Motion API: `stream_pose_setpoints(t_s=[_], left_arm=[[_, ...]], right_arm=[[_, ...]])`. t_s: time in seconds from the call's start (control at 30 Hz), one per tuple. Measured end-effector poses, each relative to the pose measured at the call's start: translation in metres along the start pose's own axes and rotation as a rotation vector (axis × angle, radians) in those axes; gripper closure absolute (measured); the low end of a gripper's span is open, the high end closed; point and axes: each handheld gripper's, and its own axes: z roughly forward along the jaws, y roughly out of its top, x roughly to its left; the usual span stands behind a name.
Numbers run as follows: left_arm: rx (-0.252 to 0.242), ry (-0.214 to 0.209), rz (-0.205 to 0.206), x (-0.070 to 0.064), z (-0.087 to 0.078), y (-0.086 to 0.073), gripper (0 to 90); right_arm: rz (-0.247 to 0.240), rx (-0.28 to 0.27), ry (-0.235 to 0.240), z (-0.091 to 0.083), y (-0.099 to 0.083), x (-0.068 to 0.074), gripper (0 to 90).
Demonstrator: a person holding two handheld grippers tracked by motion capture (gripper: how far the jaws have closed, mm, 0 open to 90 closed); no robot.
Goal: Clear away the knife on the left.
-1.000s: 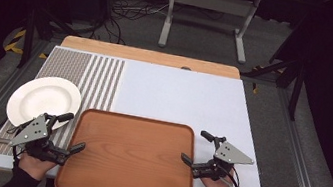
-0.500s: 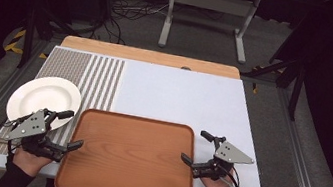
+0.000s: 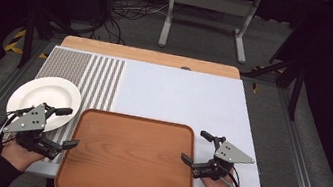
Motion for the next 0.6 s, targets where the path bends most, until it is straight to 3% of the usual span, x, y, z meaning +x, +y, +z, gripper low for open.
stream_pose_setpoints(t_s=[0.33, 0.6], left_arm=[[0.131, -0.046, 0.054, 0.005, -0.012, 0.008, 6.6], [0.241, -0.047, 0.113, 0.009, -0.024, 0.013, 8.1]], right_arm=[[0.002, 0.004, 0.0, 0.0, 0.0, 0.0, 0.5], [0.006, 0.003, -0.001, 0.0, 0.0, 0.0, 0.5]])
